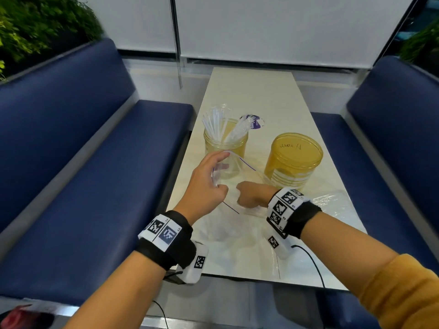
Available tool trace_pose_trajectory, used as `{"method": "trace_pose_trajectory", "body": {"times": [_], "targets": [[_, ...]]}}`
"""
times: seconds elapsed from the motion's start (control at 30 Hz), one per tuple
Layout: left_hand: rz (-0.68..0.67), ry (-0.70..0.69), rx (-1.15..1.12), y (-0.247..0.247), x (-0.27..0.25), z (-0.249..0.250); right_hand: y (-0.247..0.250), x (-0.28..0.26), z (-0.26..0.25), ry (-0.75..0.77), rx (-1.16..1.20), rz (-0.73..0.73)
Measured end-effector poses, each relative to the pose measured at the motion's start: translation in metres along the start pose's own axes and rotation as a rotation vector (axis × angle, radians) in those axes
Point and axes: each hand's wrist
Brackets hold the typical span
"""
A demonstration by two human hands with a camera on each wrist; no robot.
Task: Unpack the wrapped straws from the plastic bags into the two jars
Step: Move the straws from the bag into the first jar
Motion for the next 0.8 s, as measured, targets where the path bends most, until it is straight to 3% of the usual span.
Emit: {"method": "trace_pose_trajectory", "body": {"times": [0.33, 0.5, 0.6, 0.73, 0.8], "targets": [[0.017, -0.038, 0.282, -0.018, 0.01, -0.006, 0.09, -0.087, -0.018, 0.137, -0.341, 0.158], [0.25, -0.009, 0.386, -0.035, 0.026, -0.003, 0.108, -0.107, -0.036, 0.181, -0.322, 0.286], [0.33, 0.007, 0.369, -0.034, 0.034, -0.001, 0.116, -0.111, -0.029, 0.237, -0.06, 0.333], [0.374, 0.035, 0.276, -0.027, 0.037, -0.002, 0.126, -0.111, -0.01, 0.411, 0.535, 0.466], [0.398, 0.082, 0.233, -0.024, 0.038, -0.003, 0.121, -0.105, -0.005, 0.487, 0.653, 0.523]]}}
Point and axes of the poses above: each hand's wrist, its own x-axis towards the middle knuckle, its own y-axis out of the back of the hand, z = x × y, and after that the axes turned 3 degrees about x, right-handed
